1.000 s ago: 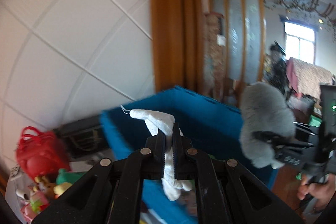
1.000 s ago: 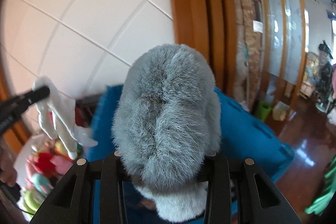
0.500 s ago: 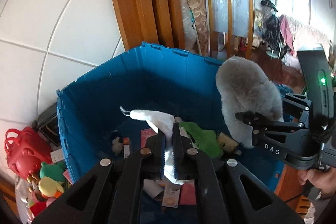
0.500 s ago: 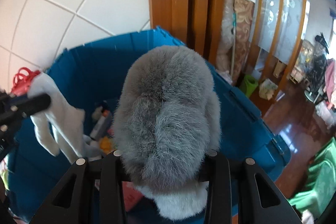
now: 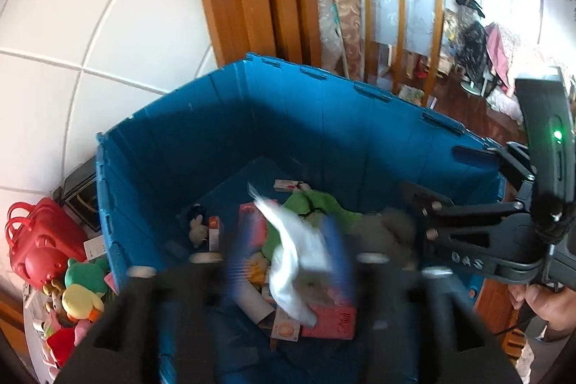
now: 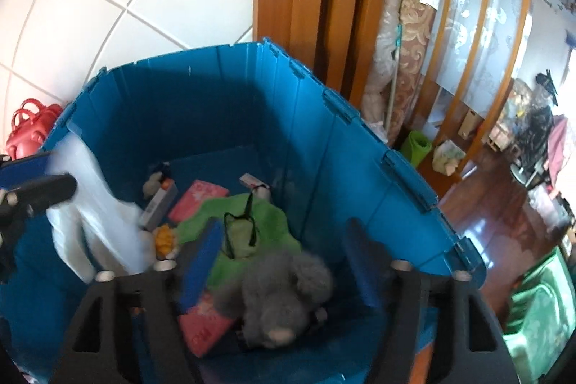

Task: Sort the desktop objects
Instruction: 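Carry the grey elephant and white sock into the blue bin and release both, then return both tools to the pile on the bed, then grasp the green-orange medicine box with the right tool while the left tool grasps another white sock, then carry the medicine box and white sock into the blue bin and release both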

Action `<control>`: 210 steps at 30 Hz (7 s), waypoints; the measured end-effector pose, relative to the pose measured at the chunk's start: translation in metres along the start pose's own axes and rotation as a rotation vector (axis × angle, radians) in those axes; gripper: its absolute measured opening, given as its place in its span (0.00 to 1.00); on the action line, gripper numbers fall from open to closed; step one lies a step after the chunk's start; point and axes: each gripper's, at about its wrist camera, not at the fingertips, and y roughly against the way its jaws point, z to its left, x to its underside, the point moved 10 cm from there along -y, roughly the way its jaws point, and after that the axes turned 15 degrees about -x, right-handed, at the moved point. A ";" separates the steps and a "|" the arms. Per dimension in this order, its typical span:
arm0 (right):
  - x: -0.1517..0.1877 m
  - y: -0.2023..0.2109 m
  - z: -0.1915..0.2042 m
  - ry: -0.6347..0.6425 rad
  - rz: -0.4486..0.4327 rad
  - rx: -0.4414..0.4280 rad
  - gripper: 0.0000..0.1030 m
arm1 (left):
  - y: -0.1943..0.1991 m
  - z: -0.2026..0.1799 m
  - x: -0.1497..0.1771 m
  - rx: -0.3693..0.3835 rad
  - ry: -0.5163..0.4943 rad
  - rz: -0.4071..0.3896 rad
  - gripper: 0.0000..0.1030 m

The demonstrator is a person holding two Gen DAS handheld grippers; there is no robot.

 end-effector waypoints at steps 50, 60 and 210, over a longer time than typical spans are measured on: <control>0.062 -0.074 0.419 0.217 0.035 -0.480 1.00 | 0.061 0.489 0.465 -0.701 0.654 0.390 0.76; 0.147 -0.178 0.405 0.114 0.286 -0.363 1.00 | 0.013 0.523 0.530 -0.566 0.744 0.530 0.76; 0.004 -0.005 -0.008 0.009 -0.055 0.056 0.84 | 0.012 -0.012 0.002 -0.022 0.051 -0.039 0.67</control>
